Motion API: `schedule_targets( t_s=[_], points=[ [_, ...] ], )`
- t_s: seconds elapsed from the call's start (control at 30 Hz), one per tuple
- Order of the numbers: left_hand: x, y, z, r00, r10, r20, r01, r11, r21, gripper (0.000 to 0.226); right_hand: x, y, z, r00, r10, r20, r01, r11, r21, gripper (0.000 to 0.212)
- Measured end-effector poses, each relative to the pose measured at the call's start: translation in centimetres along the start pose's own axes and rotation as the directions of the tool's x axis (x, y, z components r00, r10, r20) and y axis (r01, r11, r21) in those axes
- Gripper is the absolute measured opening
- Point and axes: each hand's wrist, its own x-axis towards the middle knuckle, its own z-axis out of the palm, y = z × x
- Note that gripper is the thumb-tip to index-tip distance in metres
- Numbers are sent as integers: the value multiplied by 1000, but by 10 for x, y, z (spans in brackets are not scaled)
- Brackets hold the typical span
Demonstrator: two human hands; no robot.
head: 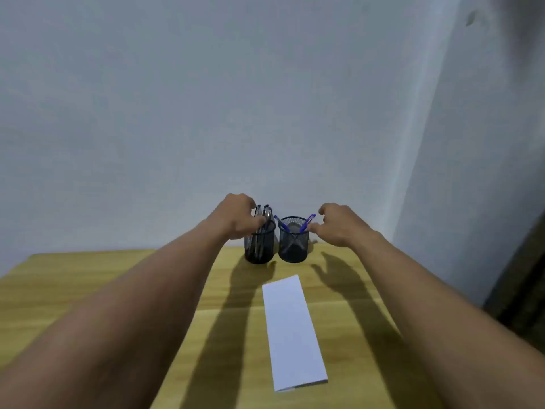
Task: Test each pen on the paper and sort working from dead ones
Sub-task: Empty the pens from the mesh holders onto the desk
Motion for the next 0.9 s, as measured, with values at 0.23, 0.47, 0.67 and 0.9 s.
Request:
schedule_targets(
  t_s=[0.23,0.47,0.67,0.9],
  points=[
    [37,-19,50,987,-138,-81,129,986,-110,29,52,14,39,996,69,-59,-67,997,28,50],
    [62,-25,78,965,-247,-85,224,950,-216,45,82,13,61,992,41,-121,-30,996,89,47],
    [71,-21,85,943,-295,-156,260,942,-210,43,91,0,74,978,-117,-174,149,972,181,55],
    [78,-21,90,943,-311,-118,280,934,-224,30,99,-5,82,986,-113,-119,147,932,331,49]
  ],
)
